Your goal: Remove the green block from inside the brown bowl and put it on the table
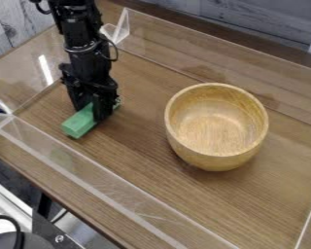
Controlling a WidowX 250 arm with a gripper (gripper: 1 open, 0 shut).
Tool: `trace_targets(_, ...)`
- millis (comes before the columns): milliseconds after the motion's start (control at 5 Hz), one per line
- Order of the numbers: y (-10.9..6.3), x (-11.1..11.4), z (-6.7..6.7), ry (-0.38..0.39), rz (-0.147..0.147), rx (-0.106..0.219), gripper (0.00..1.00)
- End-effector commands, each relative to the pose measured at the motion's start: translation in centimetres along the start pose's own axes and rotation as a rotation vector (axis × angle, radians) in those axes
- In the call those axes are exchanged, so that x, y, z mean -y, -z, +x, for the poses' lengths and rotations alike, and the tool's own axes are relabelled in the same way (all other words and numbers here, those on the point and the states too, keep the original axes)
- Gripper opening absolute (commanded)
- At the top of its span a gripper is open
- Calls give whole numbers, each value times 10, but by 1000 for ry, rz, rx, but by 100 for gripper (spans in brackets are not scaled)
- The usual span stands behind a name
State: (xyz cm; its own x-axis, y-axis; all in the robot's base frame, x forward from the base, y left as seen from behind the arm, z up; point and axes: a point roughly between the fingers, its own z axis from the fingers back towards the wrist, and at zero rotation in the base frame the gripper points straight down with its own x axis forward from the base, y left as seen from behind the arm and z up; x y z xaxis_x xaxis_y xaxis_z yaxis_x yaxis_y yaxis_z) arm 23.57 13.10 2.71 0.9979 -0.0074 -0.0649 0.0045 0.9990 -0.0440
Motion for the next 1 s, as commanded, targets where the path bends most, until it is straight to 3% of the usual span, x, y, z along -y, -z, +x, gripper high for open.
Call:
trace_targets(0, -19, -5, 12, 3, 40, 59, 0)
trace_targets(200, -19, -5, 13, 1, 39, 55, 0)
trace_targets(400, -24, -3, 13, -8, 37, 54, 100)
trace_targets(600, -36, 0, 13, -16, 38, 70, 100)
trace_targets(800, -60, 5, 14, -23, 41, 109, 100)
